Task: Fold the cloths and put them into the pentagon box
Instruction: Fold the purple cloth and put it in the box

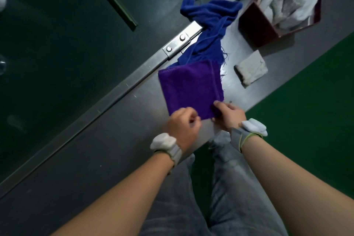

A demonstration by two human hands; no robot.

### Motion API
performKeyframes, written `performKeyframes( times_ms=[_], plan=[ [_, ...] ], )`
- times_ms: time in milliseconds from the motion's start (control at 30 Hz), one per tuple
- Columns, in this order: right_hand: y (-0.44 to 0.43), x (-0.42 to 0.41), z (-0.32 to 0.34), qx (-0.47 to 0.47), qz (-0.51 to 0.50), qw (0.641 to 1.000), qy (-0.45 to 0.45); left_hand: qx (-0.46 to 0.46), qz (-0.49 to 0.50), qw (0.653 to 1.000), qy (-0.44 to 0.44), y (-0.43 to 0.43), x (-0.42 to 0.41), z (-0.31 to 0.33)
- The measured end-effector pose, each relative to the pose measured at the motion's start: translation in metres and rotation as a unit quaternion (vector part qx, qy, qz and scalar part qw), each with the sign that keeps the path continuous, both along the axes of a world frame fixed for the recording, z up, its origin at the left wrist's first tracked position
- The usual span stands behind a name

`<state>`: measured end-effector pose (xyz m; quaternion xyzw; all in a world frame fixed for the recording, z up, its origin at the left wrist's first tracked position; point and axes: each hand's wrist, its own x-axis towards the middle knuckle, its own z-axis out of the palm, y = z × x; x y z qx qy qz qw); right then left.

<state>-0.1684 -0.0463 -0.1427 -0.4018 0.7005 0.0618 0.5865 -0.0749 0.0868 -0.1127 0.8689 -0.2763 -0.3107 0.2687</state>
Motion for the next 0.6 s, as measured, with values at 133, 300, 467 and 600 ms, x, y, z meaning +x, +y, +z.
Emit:
performKeyframes(
  times_ms=[133,300,467,600],
  plan=[
    [-0.003,0.002,-0.006,-0.06,0.166,0.982,0.061,0.111,0.248,0.961,0.046,0.019,0.014,-0.01],
    [-0.002,0.005,-0.007,-0.069,0.252,0.962,0.079,0.146,0.371,0.891,0.215,0.006,0.012,-0.019],
    [0.013,-0.014,0.008,-0.01,0.253,0.961,0.116,0.158,0.353,0.878,0.281,0.036,0.003,-0.014],
    [0.037,-0.03,0.03,0.184,0.181,0.959,0.116,0.194,0.379,0.854,0.3,0.07,-0.006,0.003]
  ],
)
